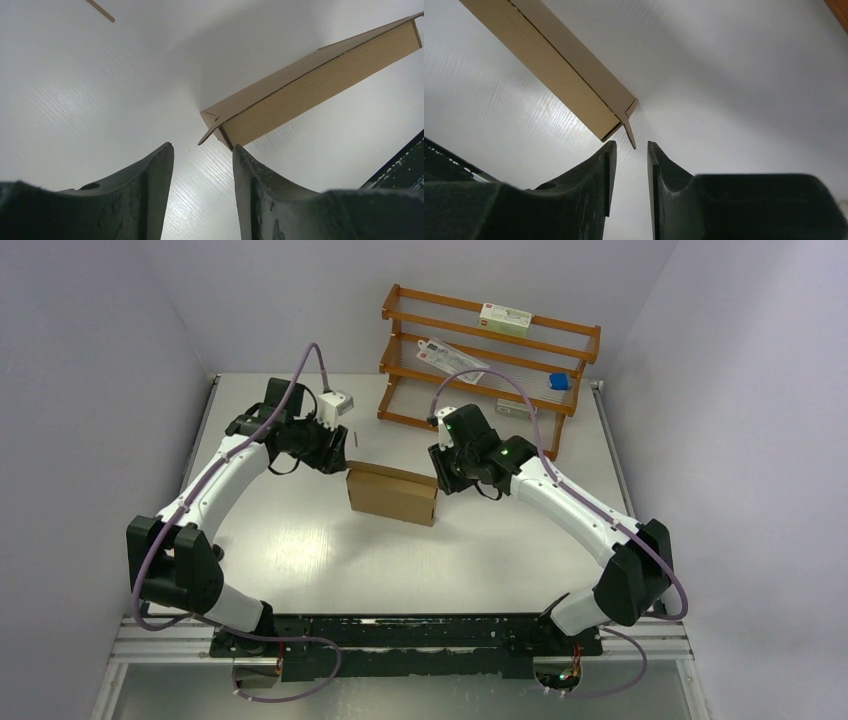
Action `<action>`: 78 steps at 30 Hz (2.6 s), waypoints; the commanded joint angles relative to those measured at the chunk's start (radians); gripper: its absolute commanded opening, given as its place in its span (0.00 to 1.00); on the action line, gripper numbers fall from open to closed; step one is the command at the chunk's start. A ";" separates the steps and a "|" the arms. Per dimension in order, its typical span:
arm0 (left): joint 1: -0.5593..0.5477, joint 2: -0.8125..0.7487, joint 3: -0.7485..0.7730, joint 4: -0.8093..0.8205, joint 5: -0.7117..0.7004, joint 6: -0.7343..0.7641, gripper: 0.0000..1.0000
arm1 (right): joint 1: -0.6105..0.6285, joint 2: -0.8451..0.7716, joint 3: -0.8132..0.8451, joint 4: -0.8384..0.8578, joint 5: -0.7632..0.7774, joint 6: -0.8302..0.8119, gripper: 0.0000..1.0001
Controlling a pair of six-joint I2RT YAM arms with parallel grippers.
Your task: Fold the paper box
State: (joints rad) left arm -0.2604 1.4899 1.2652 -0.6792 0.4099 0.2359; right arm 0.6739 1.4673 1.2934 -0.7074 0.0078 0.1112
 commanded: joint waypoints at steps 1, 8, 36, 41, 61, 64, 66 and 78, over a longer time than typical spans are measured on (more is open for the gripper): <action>-0.008 0.013 0.040 -0.018 0.043 0.023 0.52 | -0.016 0.012 -0.013 0.032 -0.037 -0.008 0.31; -0.018 0.034 0.048 -0.032 0.073 0.030 0.47 | -0.016 0.031 -0.017 0.041 -0.058 -0.009 0.21; -0.039 0.022 0.032 -0.004 0.042 -0.052 0.25 | -0.017 0.031 -0.025 0.053 -0.051 -0.022 0.00; -0.039 0.045 0.065 -0.005 0.010 -0.045 0.35 | -0.017 0.025 -0.033 0.052 -0.051 -0.031 0.00; -0.041 0.048 0.042 0.005 0.082 -0.099 0.06 | -0.013 0.022 -0.020 0.048 -0.072 0.023 0.00; -0.047 0.024 0.006 0.031 0.097 -0.165 0.05 | -0.009 0.014 -0.020 0.054 -0.045 0.099 0.00; -0.057 0.003 -0.025 0.052 0.079 -0.205 0.05 | 0.000 0.006 -0.024 0.060 -0.022 0.140 0.00; -0.123 -0.117 -0.180 0.199 -0.020 -0.453 0.05 | 0.060 0.011 -0.052 0.094 0.095 0.379 0.00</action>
State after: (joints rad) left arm -0.3393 1.4033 1.1198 -0.5621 0.3717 -0.1051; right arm 0.6910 1.4940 1.2690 -0.6743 0.0902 0.3801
